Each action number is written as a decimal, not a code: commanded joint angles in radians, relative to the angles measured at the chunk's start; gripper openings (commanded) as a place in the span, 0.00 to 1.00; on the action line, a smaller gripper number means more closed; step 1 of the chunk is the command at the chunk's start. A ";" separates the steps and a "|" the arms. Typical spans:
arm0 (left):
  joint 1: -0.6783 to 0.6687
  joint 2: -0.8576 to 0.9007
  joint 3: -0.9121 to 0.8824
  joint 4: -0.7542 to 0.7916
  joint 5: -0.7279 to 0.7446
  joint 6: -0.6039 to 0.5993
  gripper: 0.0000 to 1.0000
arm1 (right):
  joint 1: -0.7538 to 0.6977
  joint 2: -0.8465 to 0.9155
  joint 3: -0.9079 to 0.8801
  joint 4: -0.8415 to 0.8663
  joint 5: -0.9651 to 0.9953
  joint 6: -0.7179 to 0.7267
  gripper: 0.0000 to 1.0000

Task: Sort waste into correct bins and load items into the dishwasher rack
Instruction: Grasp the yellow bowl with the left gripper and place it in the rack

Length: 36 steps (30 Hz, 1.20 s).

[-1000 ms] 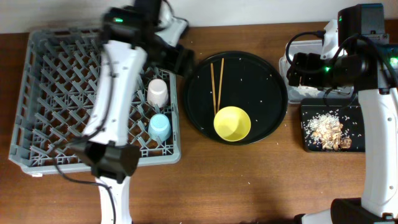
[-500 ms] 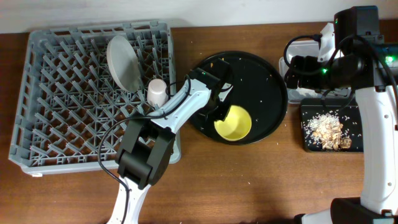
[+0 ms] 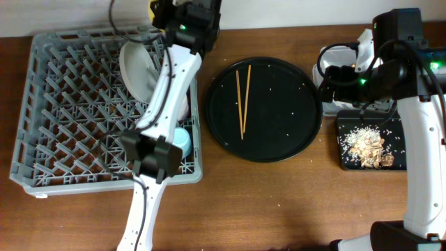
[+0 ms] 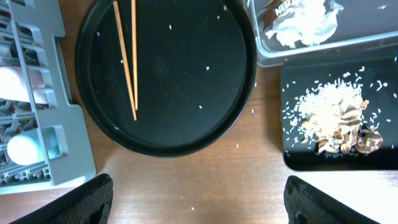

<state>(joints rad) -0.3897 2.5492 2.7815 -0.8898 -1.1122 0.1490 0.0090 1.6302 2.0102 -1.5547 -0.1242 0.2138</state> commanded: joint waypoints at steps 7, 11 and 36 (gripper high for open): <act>0.053 0.205 -0.013 0.086 -0.172 0.055 0.00 | -0.003 -0.002 0.002 -0.001 -0.002 0.003 0.98; 0.053 0.205 -0.075 0.084 -0.203 0.024 0.00 | -0.003 -0.002 0.002 0.002 0.003 0.003 0.98; -0.054 -0.132 -0.067 -0.452 1.228 -0.230 0.89 | -0.003 -0.002 0.002 0.018 0.001 0.003 0.99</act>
<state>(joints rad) -0.4274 2.3833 2.7373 -1.3128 -0.1085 0.0868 0.0090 1.6302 2.0102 -1.5398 -0.1242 0.2134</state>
